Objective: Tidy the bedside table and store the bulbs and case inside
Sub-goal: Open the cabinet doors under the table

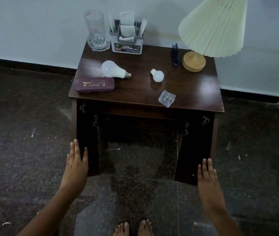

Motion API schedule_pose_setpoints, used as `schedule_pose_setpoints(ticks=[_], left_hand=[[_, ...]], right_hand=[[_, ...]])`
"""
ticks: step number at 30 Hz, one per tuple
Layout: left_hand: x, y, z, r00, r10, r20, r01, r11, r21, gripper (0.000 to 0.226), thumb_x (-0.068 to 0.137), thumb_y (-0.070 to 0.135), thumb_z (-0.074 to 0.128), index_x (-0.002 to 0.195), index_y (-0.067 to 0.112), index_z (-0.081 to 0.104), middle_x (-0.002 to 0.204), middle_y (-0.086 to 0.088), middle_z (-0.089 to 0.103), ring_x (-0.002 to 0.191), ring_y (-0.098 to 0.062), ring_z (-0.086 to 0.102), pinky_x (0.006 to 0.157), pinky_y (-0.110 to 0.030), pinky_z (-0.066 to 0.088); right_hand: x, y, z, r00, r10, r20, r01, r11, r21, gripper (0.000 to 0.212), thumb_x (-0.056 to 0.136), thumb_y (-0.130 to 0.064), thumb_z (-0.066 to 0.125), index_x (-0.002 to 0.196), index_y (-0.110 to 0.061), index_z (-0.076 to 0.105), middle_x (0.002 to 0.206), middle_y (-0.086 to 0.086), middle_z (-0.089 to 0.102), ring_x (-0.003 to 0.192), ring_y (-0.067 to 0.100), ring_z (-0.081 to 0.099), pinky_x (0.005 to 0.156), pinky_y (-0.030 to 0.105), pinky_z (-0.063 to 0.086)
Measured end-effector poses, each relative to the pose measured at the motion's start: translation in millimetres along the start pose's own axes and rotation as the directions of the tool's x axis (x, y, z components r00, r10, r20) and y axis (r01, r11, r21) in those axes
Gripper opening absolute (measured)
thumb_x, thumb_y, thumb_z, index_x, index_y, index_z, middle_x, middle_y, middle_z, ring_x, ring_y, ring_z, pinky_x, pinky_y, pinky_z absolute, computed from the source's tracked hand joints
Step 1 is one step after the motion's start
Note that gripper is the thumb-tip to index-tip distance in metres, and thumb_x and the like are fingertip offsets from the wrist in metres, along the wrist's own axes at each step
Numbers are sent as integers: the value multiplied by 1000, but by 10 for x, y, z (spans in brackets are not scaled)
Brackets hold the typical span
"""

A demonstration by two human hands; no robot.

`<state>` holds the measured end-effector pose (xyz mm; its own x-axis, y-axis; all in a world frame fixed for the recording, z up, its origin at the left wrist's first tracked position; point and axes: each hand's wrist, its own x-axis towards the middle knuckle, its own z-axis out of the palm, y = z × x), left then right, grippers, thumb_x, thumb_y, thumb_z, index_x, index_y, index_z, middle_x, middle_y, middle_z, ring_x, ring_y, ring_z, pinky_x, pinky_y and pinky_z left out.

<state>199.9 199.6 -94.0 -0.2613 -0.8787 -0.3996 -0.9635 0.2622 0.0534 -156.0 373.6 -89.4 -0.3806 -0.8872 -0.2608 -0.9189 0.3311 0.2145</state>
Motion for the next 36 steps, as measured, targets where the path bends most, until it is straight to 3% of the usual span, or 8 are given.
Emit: schedule_pose_setpoints(ticks=[2, 4, 13, 21, 25, 27, 30, 36], left_hand=[[-18, -111, -6, 1000, 10, 3, -10, 999, 32, 78, 85, -11, 43, 146, 2, -4, 137, -24, -43, 132, -37, -37, 118, -48, 3], [-26, -185, -14, 1000, 5, 14, -6, 997, 71, 81, 85, -11, 43, 146, 3, -7, 137, -25, -44, 133, -38, -36, 118, -48, 3], [-81, -158, 4, 1000, 8, -10, -7, 992, 126, 79, 83, -3, 46, 147, 6, 1, 146, -24, -32, 139, -35, -27, 120, -45, 2], [-15, 280, -66, 991, 114, -70, -110, 992, 58, 79, 84, 31, 43, 147, 5, 4, 153, -16, -18, 143, -27, -19, 119, -42, 0], [191, 749, -226, 972, 218, -89, -222, 975, -33, 88, 83, 37, 45, 148, 8, -6, 152, -10, -27, 140, -22, -28, 118, -37, -8], [310, 1006, -349, 947, 292, -134, -304, 949, -84, 89, 82, 35, 48, 148, 9, -7, 154, -9, -25, 141, -21, -27, 116, -35, -10], [521, 1387, -538, 900, 380, -212, -420, 886, -195, 82, 85, 25, 47, 148, 9, -3, 158, -7, -15, 144, -17, -18, 117, -30, -7], [1172, 1961, -786, 885, 352, -306, -458, 780, -426, 69, 89, 14, 46, 148, 11, 10, 158, -5, 11, 146, -17, 11, 114, -25, 17]], right_hand=[[-32, 64, 16, 992, -23, 126, 24, 1000, -6, 73, 80, 15, 41, 144, 5, 6, 151, 26, -12, 128, 29, -44, 117, 45, 4], [-40, 87, 15, 985, -4, 171, -1, 1000, 30, 75, 85, 11, 36, 144, -2, -9, 152, 21, -22, 128, 33, -39, 118, 42, -4], [58, -81, -74, 968, -81, 236, 121, 980, -160, 65, 92, 0, 35, 143, 3, -5, 155, 23, -8, 144, 34, -11, 116, 45, -8], [292, -131, -188, 939, -187, 289, 225, 969, -103, 69, 88, 6, 41, 145, 1, 1, 157, 19, -2, 146, 29, -3, 119, 40, -4], [519, -233, -345, 961, -209, 180, 195, 977, 90, 70, 88, 5, 44, 146, -6, 7, 158, 12, 4, 146, 24, 4, 119, 36, 0], [673, -299, -487, 984, -172, 37, 155, 947, 283, 63, 90, -1, 46, 146, -9, 18, 155, 9, 21, 142, 23, 21, 118, 32, 16], [996, -388, -757, 991, -27, -131, 101, 791, 604, 53, 91, -7, 50, 141, -9, 33, 136, 7, 43, 119, 18, 48, 101, 24, 42], [1886, -468, -1065, 960, 229, -160, 2, 567, 824, 51, 88, -3, 55, 137, -5, 39, 134, 7, 46, 118, 17, 51, 106, 28, 41]])
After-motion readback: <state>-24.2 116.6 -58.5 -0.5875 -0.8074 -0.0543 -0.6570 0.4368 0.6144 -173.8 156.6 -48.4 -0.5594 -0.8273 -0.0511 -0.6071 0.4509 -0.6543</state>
